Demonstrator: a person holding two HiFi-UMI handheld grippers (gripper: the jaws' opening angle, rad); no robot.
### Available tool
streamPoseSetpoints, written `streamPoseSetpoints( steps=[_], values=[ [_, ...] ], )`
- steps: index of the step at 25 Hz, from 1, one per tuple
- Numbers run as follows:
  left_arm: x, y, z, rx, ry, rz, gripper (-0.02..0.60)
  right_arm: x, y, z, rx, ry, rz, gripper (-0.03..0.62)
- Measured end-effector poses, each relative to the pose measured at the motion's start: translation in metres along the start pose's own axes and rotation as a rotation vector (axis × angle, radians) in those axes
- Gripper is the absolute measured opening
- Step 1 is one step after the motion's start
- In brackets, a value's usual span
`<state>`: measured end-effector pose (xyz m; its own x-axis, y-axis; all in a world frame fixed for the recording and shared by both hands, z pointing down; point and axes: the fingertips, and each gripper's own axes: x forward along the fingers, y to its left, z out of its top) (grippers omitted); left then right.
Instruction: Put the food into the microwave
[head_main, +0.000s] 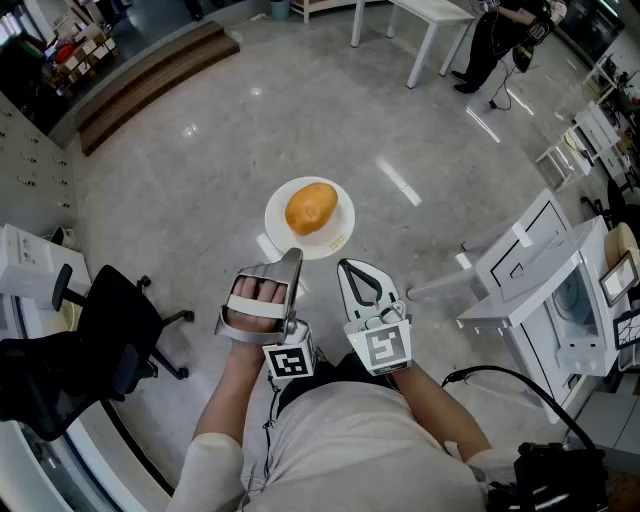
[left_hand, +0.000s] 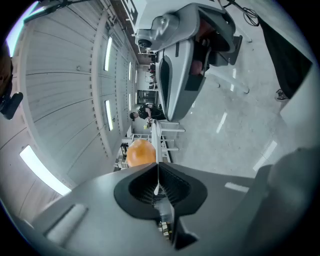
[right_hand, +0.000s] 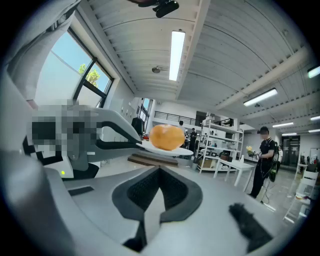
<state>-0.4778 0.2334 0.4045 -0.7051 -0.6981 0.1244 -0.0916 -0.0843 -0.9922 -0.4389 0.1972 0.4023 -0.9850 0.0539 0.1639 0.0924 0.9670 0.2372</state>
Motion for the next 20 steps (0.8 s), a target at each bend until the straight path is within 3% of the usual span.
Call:
streamPoseSetpoints(
  steps=[10,20],
  values=[
    [0.0,0.0,0.006,0.012,0.003,-0.007,0.017,-0.011,-0.006,-0.007,0.068,0.001,-0.03,0.011],
    [0.012,-0.002,0.032,0.011,-0.081,-0.025,0.017,-0.031,-0.026,-0.019,0.066,0.038,-0.118,0.011]
  ],
)
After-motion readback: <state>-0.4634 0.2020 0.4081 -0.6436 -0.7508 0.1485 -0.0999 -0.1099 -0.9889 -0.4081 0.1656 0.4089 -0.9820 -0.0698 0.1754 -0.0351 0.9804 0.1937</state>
